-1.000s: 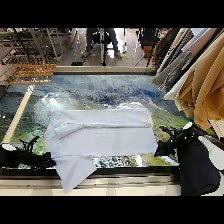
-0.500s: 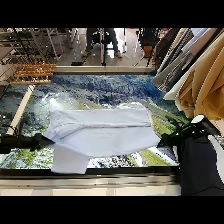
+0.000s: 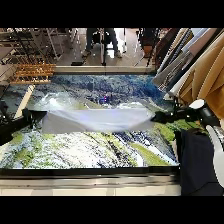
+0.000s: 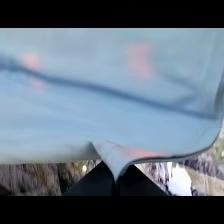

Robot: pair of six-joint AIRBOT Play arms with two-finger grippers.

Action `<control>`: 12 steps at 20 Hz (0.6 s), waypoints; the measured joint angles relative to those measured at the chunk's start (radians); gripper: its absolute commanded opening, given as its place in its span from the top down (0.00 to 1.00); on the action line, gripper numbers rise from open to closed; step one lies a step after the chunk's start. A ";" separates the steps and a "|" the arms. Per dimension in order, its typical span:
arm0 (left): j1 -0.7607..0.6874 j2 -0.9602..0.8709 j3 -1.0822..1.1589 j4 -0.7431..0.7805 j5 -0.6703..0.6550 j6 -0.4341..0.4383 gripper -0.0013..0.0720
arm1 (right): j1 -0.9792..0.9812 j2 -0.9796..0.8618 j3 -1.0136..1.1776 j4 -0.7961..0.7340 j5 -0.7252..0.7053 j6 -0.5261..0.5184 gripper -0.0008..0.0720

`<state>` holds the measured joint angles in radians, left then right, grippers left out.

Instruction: Fold the clothes and pants, and hang the long-sleeved shirts on hangers.

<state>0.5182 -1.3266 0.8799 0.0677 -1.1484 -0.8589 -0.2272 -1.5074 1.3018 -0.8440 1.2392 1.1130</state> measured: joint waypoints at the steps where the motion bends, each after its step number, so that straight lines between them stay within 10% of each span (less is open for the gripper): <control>1: -0.006 -0.025 0.009 -0.030 0.045 0.004 0.98 | 0.010 -0.027 0.036 0.001 -0.040 0.020 0.96; 5: -0.052 -0.183 0.075 -0.105 0.145 0.011 0.94 | 0.054 -0.180 0.176 0.008 -0.171 0.085 0.96; 6: -0.068 -0.231 0.095 -0.118 0.156 0.014 0.71 | 0.065 -0.221 0.204 0.008 -0.198 0.095 0.95; 8: -0.092 -0.307 0.124 -0.135 0.169 0.013 0.47 | 0.080 -0.282 0.240 0.007 -0.234 0.110 0.44; 12: -0.094 -0.370 0.161 -0.151 0.131 0.014 0.47 | 0.058 -0.329 0.270 -0.040 -0.232 0.144 0.35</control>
<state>0.4244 -1.6962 1.0405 -0.0830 -1.0172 -0.8448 -0.1688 -1.8362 1.5719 -0.8841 1.0077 1.2572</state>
